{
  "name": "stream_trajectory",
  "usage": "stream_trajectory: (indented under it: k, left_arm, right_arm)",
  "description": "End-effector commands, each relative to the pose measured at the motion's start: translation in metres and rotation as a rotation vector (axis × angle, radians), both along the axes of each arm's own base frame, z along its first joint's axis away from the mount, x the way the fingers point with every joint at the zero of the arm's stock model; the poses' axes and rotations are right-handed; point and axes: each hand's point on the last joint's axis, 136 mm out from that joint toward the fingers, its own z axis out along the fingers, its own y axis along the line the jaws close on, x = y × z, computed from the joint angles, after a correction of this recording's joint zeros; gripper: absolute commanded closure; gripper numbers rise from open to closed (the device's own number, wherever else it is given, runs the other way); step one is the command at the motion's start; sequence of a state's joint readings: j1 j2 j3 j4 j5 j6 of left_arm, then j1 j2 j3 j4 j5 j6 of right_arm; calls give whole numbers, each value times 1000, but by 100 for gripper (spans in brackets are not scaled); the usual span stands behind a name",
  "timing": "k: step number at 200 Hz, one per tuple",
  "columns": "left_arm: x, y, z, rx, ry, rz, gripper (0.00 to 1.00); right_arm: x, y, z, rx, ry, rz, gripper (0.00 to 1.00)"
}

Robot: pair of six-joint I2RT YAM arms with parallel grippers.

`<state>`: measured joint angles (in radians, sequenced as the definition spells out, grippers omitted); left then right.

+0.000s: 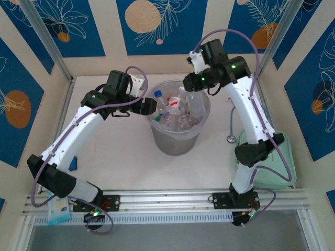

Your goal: Put the plastic bottles in the bin

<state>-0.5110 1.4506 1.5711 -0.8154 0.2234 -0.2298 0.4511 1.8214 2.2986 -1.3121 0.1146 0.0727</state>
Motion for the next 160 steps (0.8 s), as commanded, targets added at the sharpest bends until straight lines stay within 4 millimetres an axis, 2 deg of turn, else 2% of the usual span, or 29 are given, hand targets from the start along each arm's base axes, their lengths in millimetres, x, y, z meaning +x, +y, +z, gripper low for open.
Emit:
stream_trajectory:
  k: [1,40,67,90,114,144,160]
  left_arm:
    - [1,1,-7,-3,15,4,19]
    - [0,-2,-7,-25,17,3,21]
    - [0,-2,-7,-29,17,7,21]
    - [1,-2,-7,-33,16,7,21]
    - [1,-3,-5,-40,13,5,22]
    - [1,-3,0,-43,-1,4,22]
    - [2,-2,2,-38,-8,4,22]
  right_arm:
    - [-17,11,-28,-78,92,103,96]
    - [-15,27,-72,-107,219,117,95]
    - [-18,27,-102,-138,315,68,93]
    - [-19,22,-114,-154,349,11,93]
    - [-16,16,-99,-137,311,-48,79]
    - [-14,11,-52,-75,217,-76,45]
    - [-16,8,-30,-64,175,-74,32]
